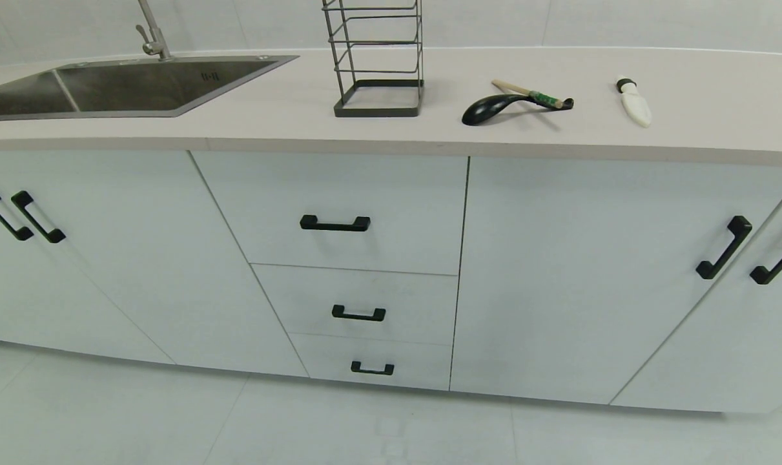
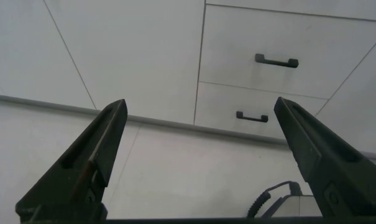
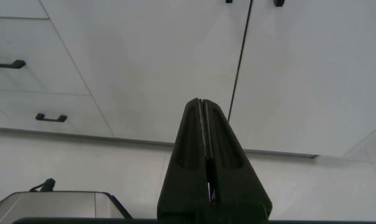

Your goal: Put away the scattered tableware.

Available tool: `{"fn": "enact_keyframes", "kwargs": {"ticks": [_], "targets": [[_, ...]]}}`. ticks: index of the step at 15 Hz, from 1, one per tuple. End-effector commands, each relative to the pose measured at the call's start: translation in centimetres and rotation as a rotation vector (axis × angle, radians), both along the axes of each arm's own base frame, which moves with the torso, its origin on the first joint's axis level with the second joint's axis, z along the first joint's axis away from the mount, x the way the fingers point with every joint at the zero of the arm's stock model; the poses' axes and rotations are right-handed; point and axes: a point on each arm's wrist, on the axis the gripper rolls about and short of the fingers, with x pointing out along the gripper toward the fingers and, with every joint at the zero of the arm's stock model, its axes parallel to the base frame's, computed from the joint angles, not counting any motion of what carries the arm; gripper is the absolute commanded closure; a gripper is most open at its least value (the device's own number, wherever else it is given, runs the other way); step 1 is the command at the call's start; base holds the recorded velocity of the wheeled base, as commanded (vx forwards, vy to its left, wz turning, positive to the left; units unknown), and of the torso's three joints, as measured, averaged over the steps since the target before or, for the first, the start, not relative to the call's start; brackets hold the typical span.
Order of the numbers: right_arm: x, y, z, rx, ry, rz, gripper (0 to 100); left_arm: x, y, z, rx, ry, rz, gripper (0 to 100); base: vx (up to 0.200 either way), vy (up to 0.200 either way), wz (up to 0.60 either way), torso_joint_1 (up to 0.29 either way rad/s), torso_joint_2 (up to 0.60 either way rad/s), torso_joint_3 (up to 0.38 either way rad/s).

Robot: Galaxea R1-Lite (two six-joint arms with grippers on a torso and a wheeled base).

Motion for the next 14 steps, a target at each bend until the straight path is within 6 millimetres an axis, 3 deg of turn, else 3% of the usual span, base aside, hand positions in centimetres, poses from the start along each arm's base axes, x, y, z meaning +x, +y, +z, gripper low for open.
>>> {"fn": "enact_keyframes", "kwargs": {"ticks": [1,9,11,12,14], "targets": [[0.0,0.0,0.0,-0.001,0.002,0.000,100,0.0,0.0,0.0,0.003,0.000,0.001,0,0.000,0.000,0.00,0.000,0.00,0.000],[0.0,0.0,0.0,-0.009,0.002,0.003,100,0.0,0.0,0.0,0.021,0.003,-0.025,0,0.000,0.000,0.00,0.000,0.00,0.000],[0.0,0.0,0.0,-0.009,0.002,0.003,100,-1.0,-0.5,5.7,0.133,-0.253,-0.176,0,0.000,0.000,0.00,0.000,0.00,0.000],[0.0,0.0,0.0,-0.010,0.001,0.003,100,-0.8,-0.7,8.5,0.194,-0.270,-0.205,0,0.000,0.000,0.00,0.000,0.00,0.000],[0.0,0.0,0.0,-0.004,0.002,0.003,100,0.1,-0.8,9.9,0.258,-0.235,-0.273,0,0.000,0.000,0.00,0.000,0.00,0.000]]}}
